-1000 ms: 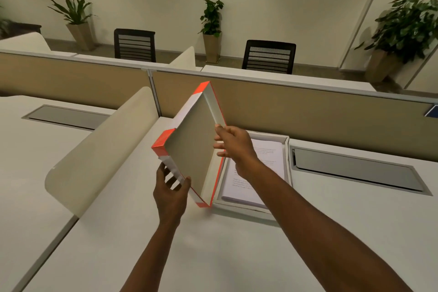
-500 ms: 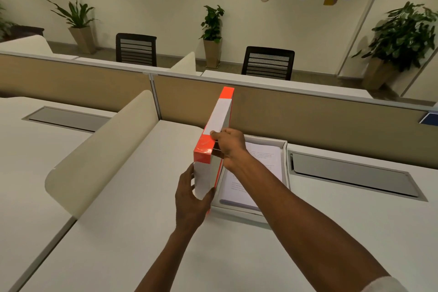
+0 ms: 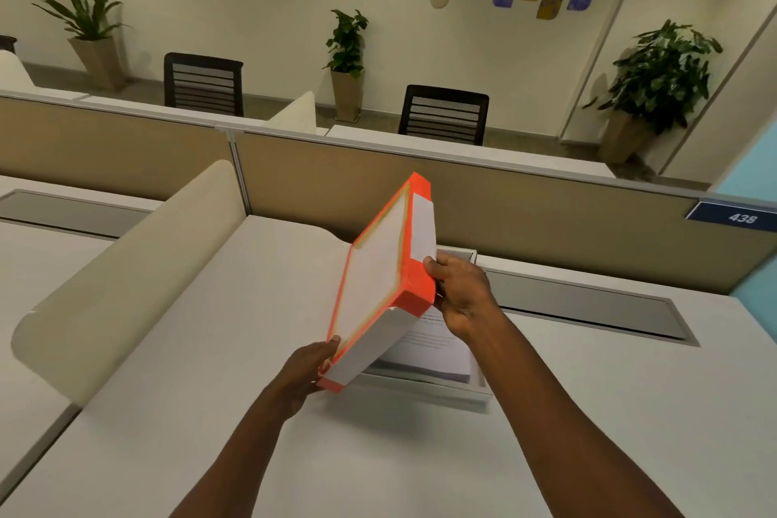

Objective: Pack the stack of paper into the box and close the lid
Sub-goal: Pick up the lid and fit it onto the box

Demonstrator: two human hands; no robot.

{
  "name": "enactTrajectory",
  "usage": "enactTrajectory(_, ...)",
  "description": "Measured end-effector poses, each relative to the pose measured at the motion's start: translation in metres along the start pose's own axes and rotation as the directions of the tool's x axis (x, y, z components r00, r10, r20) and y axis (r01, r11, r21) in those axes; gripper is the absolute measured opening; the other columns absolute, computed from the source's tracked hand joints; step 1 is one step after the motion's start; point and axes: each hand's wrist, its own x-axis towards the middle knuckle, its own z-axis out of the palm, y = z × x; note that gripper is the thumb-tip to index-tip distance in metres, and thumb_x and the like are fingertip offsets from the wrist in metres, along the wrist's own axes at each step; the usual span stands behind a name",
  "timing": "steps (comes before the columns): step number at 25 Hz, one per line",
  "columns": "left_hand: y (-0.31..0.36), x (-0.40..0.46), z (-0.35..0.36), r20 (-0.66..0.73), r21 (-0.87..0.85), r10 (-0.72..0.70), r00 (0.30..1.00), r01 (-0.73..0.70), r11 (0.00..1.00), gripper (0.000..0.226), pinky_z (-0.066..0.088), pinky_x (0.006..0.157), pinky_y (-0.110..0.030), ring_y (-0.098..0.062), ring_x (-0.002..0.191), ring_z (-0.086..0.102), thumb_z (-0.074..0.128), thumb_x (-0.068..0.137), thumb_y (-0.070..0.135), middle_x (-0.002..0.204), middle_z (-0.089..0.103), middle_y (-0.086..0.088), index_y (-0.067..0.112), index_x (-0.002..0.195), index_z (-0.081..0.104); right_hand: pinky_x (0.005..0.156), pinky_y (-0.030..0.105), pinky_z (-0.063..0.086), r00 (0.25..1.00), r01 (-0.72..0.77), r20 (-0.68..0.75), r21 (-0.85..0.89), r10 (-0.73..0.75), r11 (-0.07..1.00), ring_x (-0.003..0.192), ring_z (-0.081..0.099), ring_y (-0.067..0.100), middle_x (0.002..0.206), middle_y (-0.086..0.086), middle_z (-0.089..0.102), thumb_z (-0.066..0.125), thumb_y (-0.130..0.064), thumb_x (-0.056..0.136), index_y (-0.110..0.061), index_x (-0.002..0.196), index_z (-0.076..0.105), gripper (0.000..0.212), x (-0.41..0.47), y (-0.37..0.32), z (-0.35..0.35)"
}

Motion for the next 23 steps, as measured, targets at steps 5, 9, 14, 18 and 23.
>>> enactTrajectory(5,0.008,0.006,0.015,-0.079,0.011,0.2,0.977,-0.2,0.98,0.058,0.06,0.078,-0.034,-0.025,0.104,0.072,0.074,0.076,0.063,0.113,0.075,0.0,0.027,0.12,0.069,0.089,0.053,0.058,0.981,0.024,-0.192,-0.077,-0.039,0.997,0.101,0.07,0.034,0.116,0.015,0.069,0.054,-0.016,0.097,-0.012,0.125,0.059,0.028,0.002,0.012,-0.049)
enactTrajectory(9,0.021,0.008,0.032,-0.061,0.059,0.305,0.95,-0.301,0.952,0.058,0.062,0.078,-0.03,-0.021,0.108,0.069,0.069,0.087,0.053,0.123,0.067,0.007,0.034,0.139,0.053,0.072,0.04,0.059,0.959,0.059,-0.257,-0.216,-0.115,0.975,0.079,0.071,0.027,0.094,0.014,0.074,0.053,-0.034,0.097,-0.015,0.093,0.069,0.026,0.001,0.037,-0.081)
enactTrajectory(14,0.029,0.01,0.046,-0.003,0.167,0.303,0.953,-0.299,0.94,0.074,0.06,0.094,-0.043,-0.022,0.115,0.062,0.068,0.088,0.051,0.132,0.055,0.008,0.032,0.151,0.035,0.075,0.039,0.058,0.939,0.016,-0.326,-0.279,-0.111,0.96,0.094,0.067,0.027,0.106,0.006,0.068,0.056,-0.031,0.098,-0.017,0.122,0.061,0.028,0.007,0.089,-0.12)
enactTrajectory(18,0.033,0.011,0.055,0.013,0.207,0.287,0.958,-0.284,0.936,0.075,0.061,0.086,-0.037,-0.014,0.105,0.062,0.068,0.088,0.048,0.119,0.053,0.019,0.033,0.151,0.031,0.081,0.042,0.058,0.935,0.046,-0.324,-0.287,-0.142,0.957,0.1,0.066,0.024,0.119,0.001,0.065,0.055,-0.028,0.099,-0.025,0.135,0.053,0.036,0.01,0.105,-0.13)
enactTrajectory(23,0.046,0.015,0.064,0.01,0.234,0.305,0.952,-0.298,0.925,0.072,0.057,0.098,-0.052,-0.027,0.119,0.062,0.069,0.088,0.047,0.135,0.056,0.003,0.029,0.149,0.034,0.074,0.039,0.06,0.944,0.063,-0.295,-0.279,-0.148,0.958,0.096,0.069,0.023,0.119,-0.001,0.066,0.054,-0.028,0.1,-0.034,0.14,0.05,0.041,0.024,0.094,-0.134)
